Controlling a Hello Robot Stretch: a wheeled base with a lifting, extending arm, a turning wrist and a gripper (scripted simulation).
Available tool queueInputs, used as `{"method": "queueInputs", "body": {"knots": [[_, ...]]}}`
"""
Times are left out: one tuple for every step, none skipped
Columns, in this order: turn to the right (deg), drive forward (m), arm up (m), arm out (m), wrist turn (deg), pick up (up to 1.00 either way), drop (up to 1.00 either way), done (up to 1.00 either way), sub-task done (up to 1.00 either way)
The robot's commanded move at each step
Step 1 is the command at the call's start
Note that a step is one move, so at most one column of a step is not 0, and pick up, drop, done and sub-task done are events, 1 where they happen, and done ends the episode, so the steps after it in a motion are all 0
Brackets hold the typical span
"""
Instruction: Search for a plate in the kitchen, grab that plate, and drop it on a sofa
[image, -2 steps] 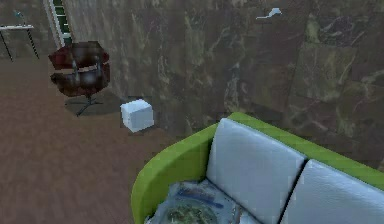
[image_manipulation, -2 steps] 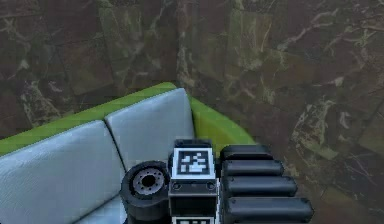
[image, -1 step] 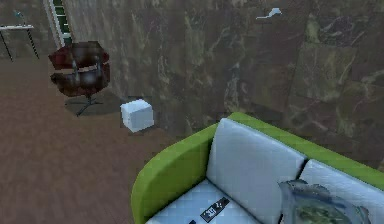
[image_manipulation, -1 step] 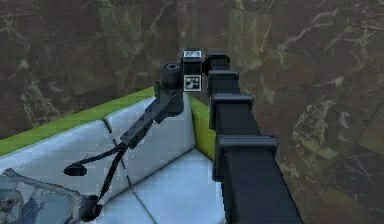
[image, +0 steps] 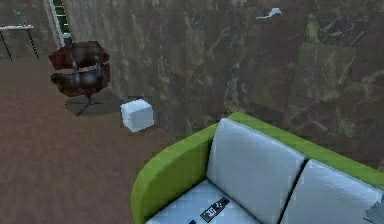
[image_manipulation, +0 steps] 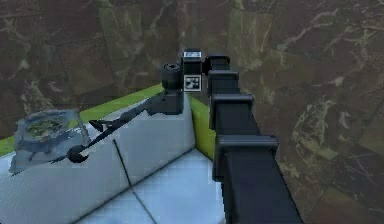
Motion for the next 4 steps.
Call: {"method": "queueInputs", "body": {"knots": [[0.0, 0.00, -0.44, 0.00, 0.0, 0.00, 0.00, 0.00, 0.00], [0.0, 0.00, -0.32, 0.00, 0.0, 0.00, 0.00, 0.00, 0.00], [0.0, 0.00, 0.00, 0.00, 0.0, 0.00, 1.00, 0.00, 0.00], [0.0, 0.00, 0.10, 0.00, 0.0, 0.00, 0.00, 0.00, 0.00]]}}
